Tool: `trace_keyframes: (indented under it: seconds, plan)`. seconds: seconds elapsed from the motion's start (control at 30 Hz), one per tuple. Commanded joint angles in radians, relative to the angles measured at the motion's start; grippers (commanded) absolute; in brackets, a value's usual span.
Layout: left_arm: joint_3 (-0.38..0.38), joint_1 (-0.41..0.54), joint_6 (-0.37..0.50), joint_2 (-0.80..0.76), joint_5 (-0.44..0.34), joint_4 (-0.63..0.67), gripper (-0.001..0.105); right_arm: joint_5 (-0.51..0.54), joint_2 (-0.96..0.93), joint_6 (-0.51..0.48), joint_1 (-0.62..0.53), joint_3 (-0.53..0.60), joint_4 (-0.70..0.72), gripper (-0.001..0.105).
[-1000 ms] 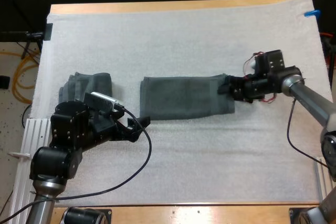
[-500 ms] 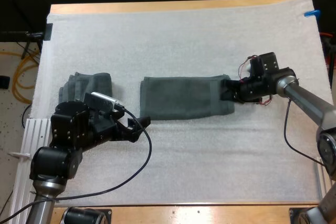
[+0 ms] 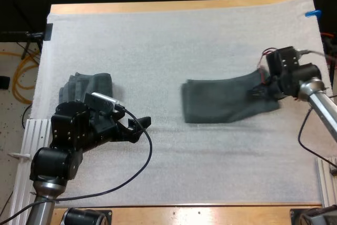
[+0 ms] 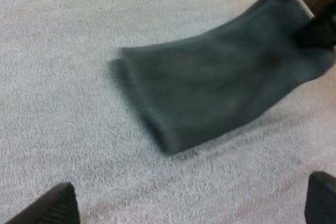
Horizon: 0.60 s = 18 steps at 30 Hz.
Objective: Pick towel from pile fold and stack
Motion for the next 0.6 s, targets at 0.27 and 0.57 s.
trace_keyframes:
  seconds: [0.27,0.57]
  plan:
    - [-0.006,-0.003,0.001,-0.006,0.004,-0.001,0.083,0.004,-0.073,0.11,0.02,0.001,0.029,0.001]
    - [-0.006,-0.003,0.001,-0.006,0.007,-0.001,0.083,-0.379,0.016,0.419,0.133,0.001,-0.088,0.001]
